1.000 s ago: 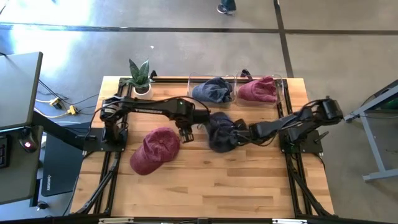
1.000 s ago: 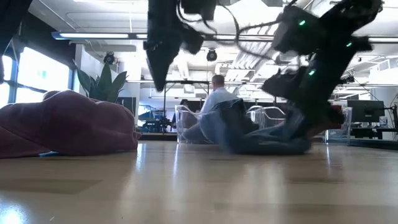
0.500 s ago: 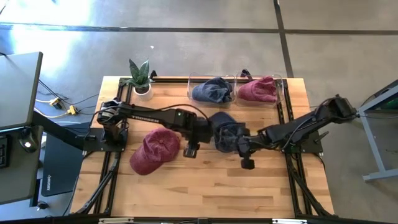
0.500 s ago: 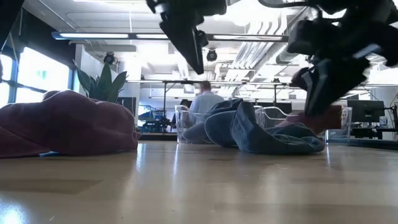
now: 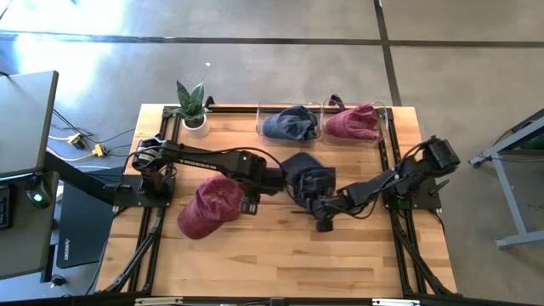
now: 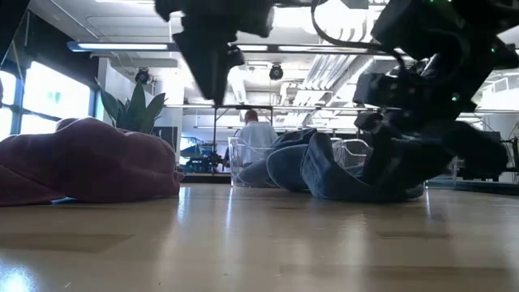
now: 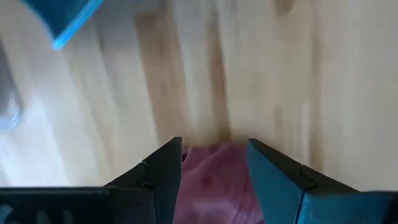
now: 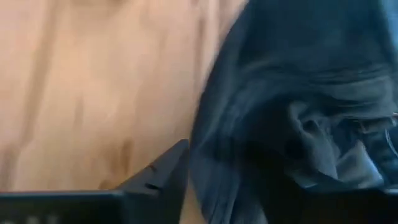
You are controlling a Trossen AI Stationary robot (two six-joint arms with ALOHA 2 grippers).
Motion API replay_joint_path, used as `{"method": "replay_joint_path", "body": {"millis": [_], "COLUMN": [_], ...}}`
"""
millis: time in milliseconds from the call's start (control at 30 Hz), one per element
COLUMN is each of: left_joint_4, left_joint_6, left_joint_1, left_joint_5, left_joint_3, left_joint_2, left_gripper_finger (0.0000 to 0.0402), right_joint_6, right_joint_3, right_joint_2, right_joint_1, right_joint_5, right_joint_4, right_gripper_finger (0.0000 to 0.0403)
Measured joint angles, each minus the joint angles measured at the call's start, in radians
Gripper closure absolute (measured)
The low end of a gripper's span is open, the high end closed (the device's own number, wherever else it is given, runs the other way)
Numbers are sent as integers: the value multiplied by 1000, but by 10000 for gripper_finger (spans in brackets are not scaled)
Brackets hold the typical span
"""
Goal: Pick & Place hat
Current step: Put the dark blue cap into the left transparent bin
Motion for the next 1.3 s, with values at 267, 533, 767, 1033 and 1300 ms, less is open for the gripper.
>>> {"method": "replay_joint_path", "body": {"millis": [267,533,767,1033,1300], "left_joint_4": [14,274,325,305,299], "left_joint_6": [0,-144,-170,-232,-213], "left_joint_1": [1,37,40,40,40], "left_joint_5": [-33,-5,5,42,28], "left_joint_3": [-79,-136,-137,-139,-138], "left_joint_2": [-95,-228,-272,-311,-300], "left_gripper_finger": [229,229,229,229,229], "right_joint_6": [236,498,620,908,613], "right_joint_3": [7,22,-8,-5,-6], "right_joint_2": [-103,-428,-400,-303,-92], "right_joint_1": [-12,-145,-298,-294,-377], "right_joint_5": [-69,-595,-1094,-1337,-1129], "right_joint_4": [-30,14,219,697,451], "right_gripper_finger": [386,396,398,399,383]}}
